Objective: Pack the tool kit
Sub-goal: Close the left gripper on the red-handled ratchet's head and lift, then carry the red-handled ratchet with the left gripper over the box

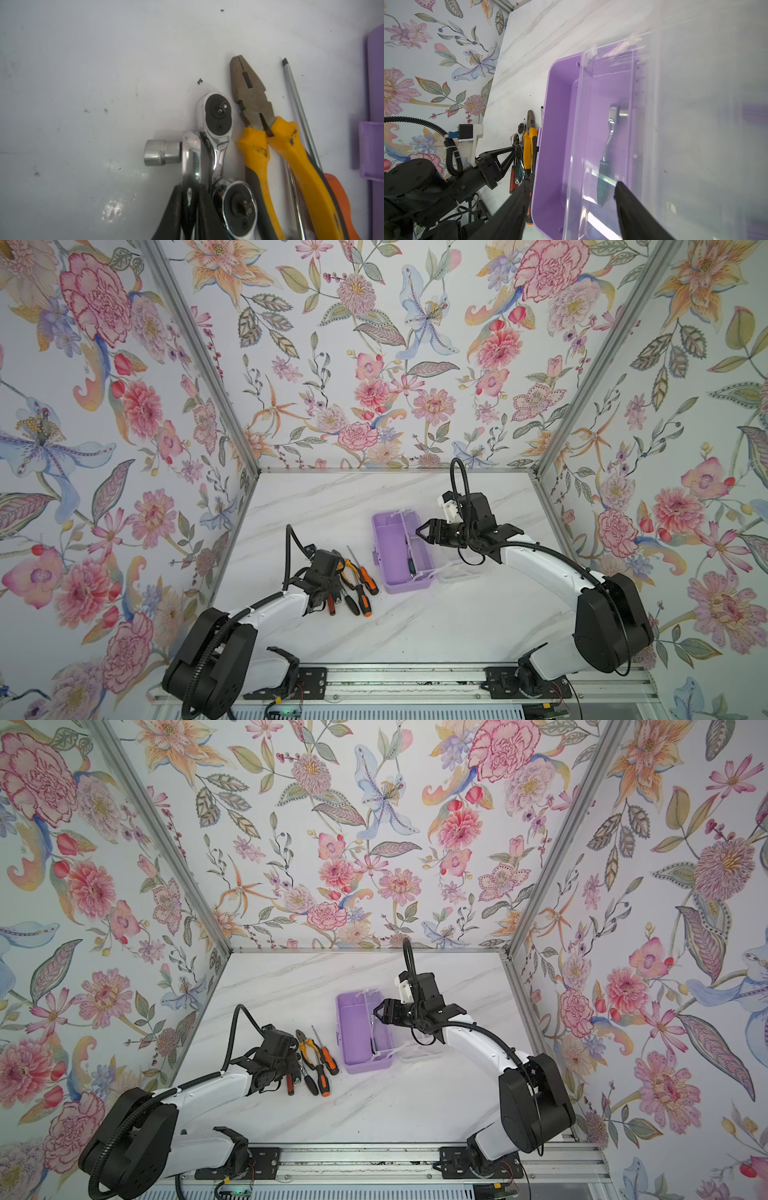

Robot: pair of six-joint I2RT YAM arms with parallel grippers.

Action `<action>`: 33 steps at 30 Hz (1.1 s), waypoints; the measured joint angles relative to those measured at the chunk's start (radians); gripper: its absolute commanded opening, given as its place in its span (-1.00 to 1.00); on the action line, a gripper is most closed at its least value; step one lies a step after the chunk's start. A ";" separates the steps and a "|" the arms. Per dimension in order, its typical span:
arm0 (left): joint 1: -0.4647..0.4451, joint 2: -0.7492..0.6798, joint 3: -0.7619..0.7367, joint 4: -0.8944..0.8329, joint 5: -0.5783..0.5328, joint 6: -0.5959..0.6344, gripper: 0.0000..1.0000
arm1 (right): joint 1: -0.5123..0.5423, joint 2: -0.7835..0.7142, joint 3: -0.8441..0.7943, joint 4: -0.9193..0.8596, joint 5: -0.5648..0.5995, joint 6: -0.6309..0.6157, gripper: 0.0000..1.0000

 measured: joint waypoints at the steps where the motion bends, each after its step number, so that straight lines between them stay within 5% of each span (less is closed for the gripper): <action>1: 0.003 0.000 0.000 0.000 0.000 0.002 -0.91 | -0.002 0.000 0.000 0.000 0.000 0.000 0.32; 9: 0.021 -0.047 0.022 -0.095 -0.001 0.048 -1.00 | -0.011 0.000 0.000 0.002 -0.001 0.000 0.32; 18: -0.018 -0.192 0.259 -0.186 0.056 0.023 -1.00 | -0.023 0.000 0.000 0.008 -0.009 0.011 0.32; 25: -0.208 0.005 0.450 -0.096 0.055 -0.028 -1.00 | -0.024 0.000 0.000 0.023 -0.020 0.023 0.32; 33: -0.245 0.271 0.568 0.030 0.091 -0.061 -1.00 | -0.045 -0.007 -0.022 0.033 -0.038 0.023 0.32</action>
